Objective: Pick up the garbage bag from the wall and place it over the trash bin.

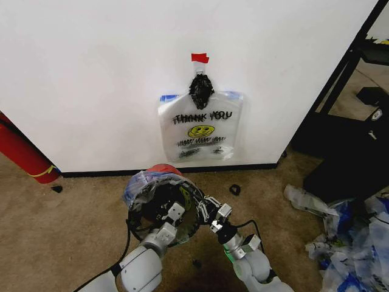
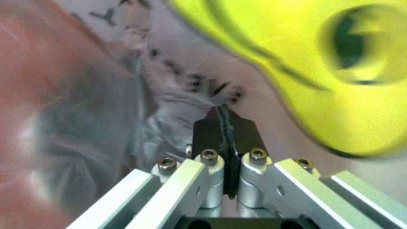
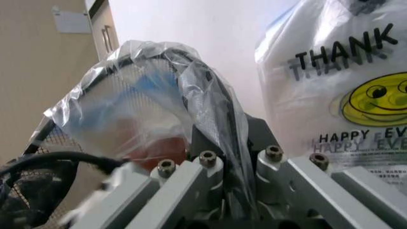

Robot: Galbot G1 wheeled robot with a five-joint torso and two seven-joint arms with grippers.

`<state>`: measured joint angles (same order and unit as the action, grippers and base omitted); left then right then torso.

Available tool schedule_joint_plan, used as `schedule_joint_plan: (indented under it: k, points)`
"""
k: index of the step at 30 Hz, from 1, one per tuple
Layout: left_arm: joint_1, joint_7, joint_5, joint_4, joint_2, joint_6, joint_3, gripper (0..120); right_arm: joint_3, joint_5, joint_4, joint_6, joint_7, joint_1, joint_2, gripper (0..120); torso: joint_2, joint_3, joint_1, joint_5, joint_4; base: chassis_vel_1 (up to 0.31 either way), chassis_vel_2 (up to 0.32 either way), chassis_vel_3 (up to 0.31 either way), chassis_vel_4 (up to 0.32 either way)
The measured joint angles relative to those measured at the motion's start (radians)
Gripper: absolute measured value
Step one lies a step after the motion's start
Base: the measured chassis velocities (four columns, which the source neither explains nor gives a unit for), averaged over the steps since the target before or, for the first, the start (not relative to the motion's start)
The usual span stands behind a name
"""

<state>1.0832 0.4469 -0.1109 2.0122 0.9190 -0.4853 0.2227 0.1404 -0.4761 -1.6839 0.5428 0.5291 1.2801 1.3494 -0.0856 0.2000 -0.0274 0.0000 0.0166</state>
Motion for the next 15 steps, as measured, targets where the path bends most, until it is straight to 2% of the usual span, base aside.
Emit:
schedule_joint_plan:
  k: [5,9,11,15]
  points:
    - [-0.040,0.013,0.031,-0.071,0.024,-0.008,-0.052,0,-0.003,0.000,-0.010,-0.001,0.028,0.013,0.000,1,0.000,0.000,0.000,0.0000,0.0001,0.000,0.000,0.000,0.000]
    - [-0.039,0.014,0.044,-0.094,0.027,0.004,-0.084,0,-0.013,0.001,-0.011,-0.002,0.044,0.016,0.002,1,0.000,0.000,0.000,0.0000,-0.0001,0.000,0.000,0.000,0.000]
    - [-0.033,0.013,0.042,-0.093,0.024,0.013,-0.088,0,-0.014,0.001,-0.011,-0.002,0.046,0.017,0.004,1,0.000,0.000,0.000,0.0000,-0.0001,0.000,0.000,0.000,0.000]
    - [0.017,-0.056,-0.011,-0.025,-0.003,0.119,-0.084,0,-0.002,-0.014,0.016,-0.002,0.034,0.001,0.022,1,0.000,0.000,0.000,0.0000,-0.0001,0.000,0.000,0.000,0.000]
